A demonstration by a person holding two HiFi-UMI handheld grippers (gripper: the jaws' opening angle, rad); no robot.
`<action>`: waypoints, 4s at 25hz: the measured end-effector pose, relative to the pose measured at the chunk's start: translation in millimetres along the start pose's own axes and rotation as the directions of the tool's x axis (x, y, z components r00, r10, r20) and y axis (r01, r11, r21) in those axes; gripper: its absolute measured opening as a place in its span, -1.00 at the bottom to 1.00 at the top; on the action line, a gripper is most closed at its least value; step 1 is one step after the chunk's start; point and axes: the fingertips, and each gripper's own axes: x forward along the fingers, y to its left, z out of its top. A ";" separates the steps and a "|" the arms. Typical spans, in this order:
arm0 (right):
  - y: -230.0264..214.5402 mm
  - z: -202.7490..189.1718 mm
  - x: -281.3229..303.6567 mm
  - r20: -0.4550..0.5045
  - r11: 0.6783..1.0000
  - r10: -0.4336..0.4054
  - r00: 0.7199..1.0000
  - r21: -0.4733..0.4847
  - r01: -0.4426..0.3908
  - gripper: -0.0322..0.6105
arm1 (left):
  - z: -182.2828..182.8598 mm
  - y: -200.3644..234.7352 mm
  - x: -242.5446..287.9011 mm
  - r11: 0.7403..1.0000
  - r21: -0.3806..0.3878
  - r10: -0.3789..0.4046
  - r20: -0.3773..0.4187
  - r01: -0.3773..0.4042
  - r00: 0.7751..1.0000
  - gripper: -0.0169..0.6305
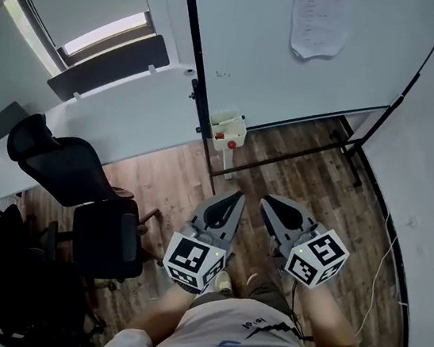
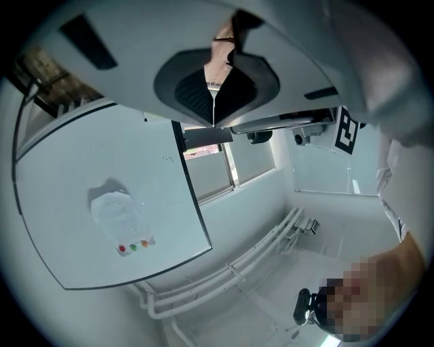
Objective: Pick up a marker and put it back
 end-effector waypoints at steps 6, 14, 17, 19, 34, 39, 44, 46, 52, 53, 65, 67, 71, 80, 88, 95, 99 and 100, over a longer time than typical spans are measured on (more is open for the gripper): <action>-46.0 -3.9 48.0 -0.033 0.999 0.016 0.999 0.029 -0.015 -0.85 | -8.9 39.0 37.6 1.000 0.002 0.026 -0.024 -0.026 0.999 -0.91; -130.3 4.0 131.4 -0.073 0.997 0.079 0.994 0.019 -0.078 -0.85 | -14.0 104.1 119.4 0.994 -0.017 0.109 -0.036 -0.110 0.993 -0.91; -154.6 2.3 158.6 -0.101 0.992 0.124 0.987 0.038 -0.121 -0.85 | -20.7 125.8 145.7 0.987 -0.039 0.154 -0.062 -0.157 0.986 -0.91; -169.0 0.9 174.2 -0.114 0.988 0.150 0.982 0.046 -0.145 -0.85 | -26.1 139.0 161.5 0.982 -0.050 0.180 -0.076 -0.184 0.981 -0.91; -207.0 -5.6 236.7 -0.166 0.978 0.208 0.964 0.024 -0.207 -0.85 | -38.4 190.6 209.2 0.962 -0.081 0.252 -0.104 -0.261 0.962 -0.91; -226.5 -30.3 252.8 -0.223 0.987 0.160 0.962 0.036 -0.156 -0.85 | -46.3 202.1 211.1 0.963 -0.090 0.245 -0.116 -0.256 0.963 -0.91; -242.4 -61.1 272.7 -0.282 0.989 0.149 0.948 0.048 -0.141 -0.85 | -63.8 220.6 221.7 0.959 -0.101 0.250 -0.130 -0.264 0.959 -0.91; -252.2 -76.6 279.3 -0.318 0.990 0.141 0.938 0.058 -0.129 -0.85 | -71.0 225.1 227.3 0.958 -0.103 0.251 -0.140 -0.267 0.958 -0.91; -267.0 -109.7 291.5 -0.392 0.986 0.156 0.907 0.118 -0.119 -0.81 | -84.5 234.0 232.0 0.952 -0.107 0.265 -0.172 -0.285 0.949 -0.91; -266.4 -111.7 293.0 -0.397 0.984 0.168 0.903 0.130 -0.126 -0.70 | -85.5 235.4 231.6 0.951 -0.108 0.269 -0.175 -0.290 0.947 -0.91; -251.6 -114.9 302.1 -0.452 0.989 0.147 0.880 0.042 -0.144 -0.62 | -84.5 244.8 219.3 0.937 -0.104 0.312 -0.177 -0.333 0.933 -0.91; -246.9 -117.3 305.7 -0.464 0.987 0.154 0.872 0.032 -0.157 -0.62 | -83.7 245.5 216.6 0.935 -0.105 0.319 -0.175 -0.339 0.932 -0.91; -243.1 -122.2 311.1 -0.484 0.983 0.181 0.856 0.063 -0.172 -0.63 | -80.1 247.2 210.2 0.931 -0.100 0.333 -0.169 -0.352 0.928 -0.91; -243.0 -85.9 302.3 -0.426 0.972 0.219 0.878 0.176 -0.158 -0.67 | -71.0 245.2 205.0 0.932 -0.104 0.331 -0.153 -0.348 0.931 -0.91; -228.6 -34.6 274.8 -0.310 0.946 0.264 0.913 0.266 -0.184 -0.67 | -54.6 226.9 203.1 0.949 -0.109 0.281 -0.133 -0.296 0.950 -0.91; -215.1 -4.5 249.9 -0.225 0.939 0.254 0.941 0.290 -0.184 -0.67 | -28.7 203.5 193.3 0.968 -0.100 0.220 -0.097 -0.230 0.971 -0.91; -202.6 13.9 233.2 -0.183 0.946 0.234 0.955 0.270 -0.180 -0.67 | -9.7 189.4 184.7 0.978 -0.092 0.184 -0.070 -0.190 0.981 -0.91; -199.3 18.6 228.6 -0.173 0.948 0.228 0.958 0.264 -0.178 -0.67 | -4.5 185.5 181.9 0.980 -0.085 0.176 -0.062 -0.181 0.982 -0.91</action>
